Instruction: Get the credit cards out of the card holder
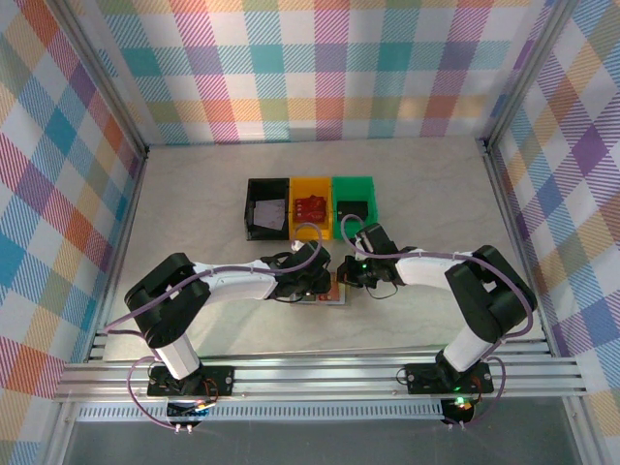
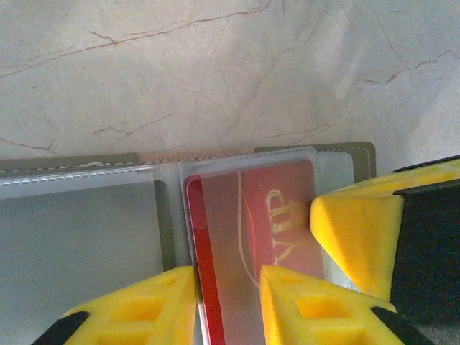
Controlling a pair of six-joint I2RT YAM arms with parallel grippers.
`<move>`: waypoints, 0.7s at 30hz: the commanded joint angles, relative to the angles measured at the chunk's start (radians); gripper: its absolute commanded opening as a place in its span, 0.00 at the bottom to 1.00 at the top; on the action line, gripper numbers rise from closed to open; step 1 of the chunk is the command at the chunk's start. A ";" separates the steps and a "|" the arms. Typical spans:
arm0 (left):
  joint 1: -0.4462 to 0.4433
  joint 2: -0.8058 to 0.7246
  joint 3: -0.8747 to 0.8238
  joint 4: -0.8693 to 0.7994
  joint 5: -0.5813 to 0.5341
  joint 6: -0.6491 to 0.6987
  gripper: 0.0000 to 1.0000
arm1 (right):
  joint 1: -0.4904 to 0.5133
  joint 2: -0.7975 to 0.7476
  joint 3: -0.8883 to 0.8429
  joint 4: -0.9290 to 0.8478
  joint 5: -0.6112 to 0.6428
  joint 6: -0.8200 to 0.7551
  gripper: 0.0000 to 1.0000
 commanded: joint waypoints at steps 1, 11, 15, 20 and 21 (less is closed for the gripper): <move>0.005 0.009 0.031 0.023 0.017 0.001 0.29 | 0.001 0.038 0.001 -0.023 -0.011 -0.004 0.00; 0.007 0.005 0.011 0.055 0.023 -0.020 0.17 | 0.002 0.053 0.001 -0.004 -0.036 0.006 0.00; 0.006 -0.005 -0.018 0.101 0.023 -0.042 0.18 | 0.002 0.054 -0.002 -0.001 -0.040 0.009 0.00; 0.009 -0.023 -0.054 0.168 0.040 -0.057 0.18 | 0.002 0.057 -0.003 0.006 -0.043 0.010 0.00; 0.011 -0.028 -0.062 0.184 0.046 -0.057 0.17 | 0.003 0.059 -0.004 0.006 -0.042 0.010 0.00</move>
